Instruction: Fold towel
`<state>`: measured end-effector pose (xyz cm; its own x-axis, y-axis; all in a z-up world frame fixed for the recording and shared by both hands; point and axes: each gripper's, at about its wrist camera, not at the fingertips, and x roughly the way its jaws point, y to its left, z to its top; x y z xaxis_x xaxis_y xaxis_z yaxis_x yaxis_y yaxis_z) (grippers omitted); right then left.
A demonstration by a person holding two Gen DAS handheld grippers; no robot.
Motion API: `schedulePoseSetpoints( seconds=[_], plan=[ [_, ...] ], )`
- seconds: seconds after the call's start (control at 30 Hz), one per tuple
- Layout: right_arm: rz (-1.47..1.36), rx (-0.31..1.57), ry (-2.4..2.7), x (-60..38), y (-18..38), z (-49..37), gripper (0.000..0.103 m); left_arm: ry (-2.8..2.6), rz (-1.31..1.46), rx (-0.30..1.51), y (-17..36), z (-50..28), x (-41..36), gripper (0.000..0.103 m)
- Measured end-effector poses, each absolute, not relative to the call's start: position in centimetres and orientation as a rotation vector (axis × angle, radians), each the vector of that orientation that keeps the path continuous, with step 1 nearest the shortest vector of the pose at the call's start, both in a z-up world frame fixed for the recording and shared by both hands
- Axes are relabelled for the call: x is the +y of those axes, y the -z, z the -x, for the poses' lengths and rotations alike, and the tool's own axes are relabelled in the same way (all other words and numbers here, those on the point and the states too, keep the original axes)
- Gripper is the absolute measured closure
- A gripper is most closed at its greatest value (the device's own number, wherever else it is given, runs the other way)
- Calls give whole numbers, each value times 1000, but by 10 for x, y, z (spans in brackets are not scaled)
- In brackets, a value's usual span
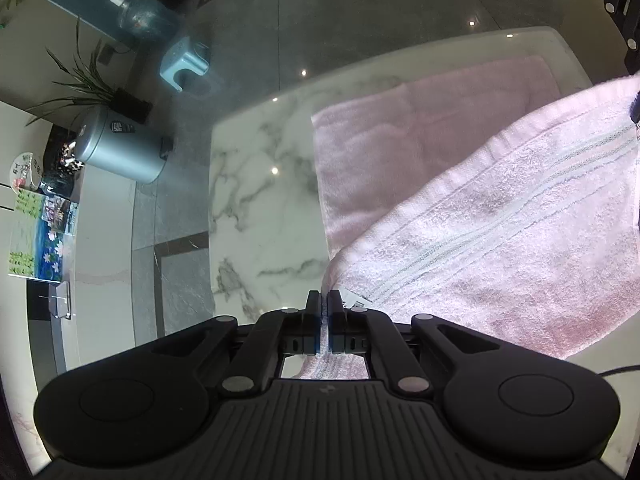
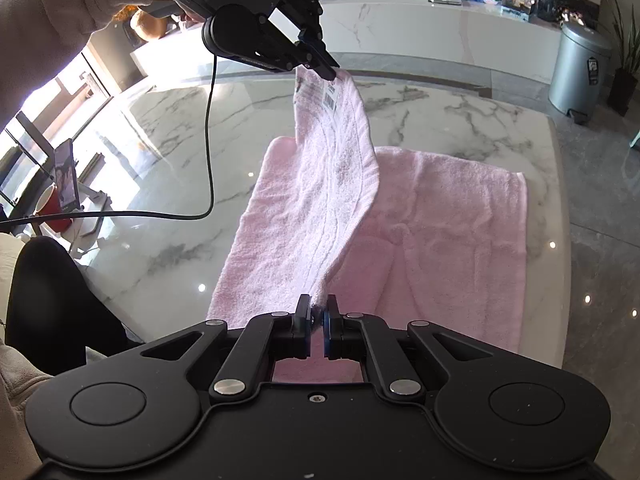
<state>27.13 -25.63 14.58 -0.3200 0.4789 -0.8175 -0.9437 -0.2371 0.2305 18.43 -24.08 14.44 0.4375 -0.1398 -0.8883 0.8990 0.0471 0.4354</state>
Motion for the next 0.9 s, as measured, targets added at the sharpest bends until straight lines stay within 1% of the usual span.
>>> schedulePoseSetpoints(
  seconds=[0.17, 0.3, 0.4, 0.57, 0.7, 0.9],
  plan=[
    [723, 889, -1745, -270, -164, -283, 99, 931, -1317, 703, -168, -181, -274, 101],
    [695, 889, -1731, -278, -168, -298, 99, 946, -1346, 662, -173, -186, -306, 101],
    [667, 917, -1708, -285, -160, -315, 99, 971, -1366, 647, -165, -190, -331, 101],
    [621, 989, -1660, -295, -131, -339, 99, 1024, -1414, 656, -130, -197, -368, 101],
    [570, 1076, -1614, -300, -96, -364, 99, 1068, -1443, 692, -89, -206, -393, 101],
    [535, 1156, -1555, -298, -53, -391, 99, 1095, -1459, 740, -37, -224, -413, 101]
  ],
)
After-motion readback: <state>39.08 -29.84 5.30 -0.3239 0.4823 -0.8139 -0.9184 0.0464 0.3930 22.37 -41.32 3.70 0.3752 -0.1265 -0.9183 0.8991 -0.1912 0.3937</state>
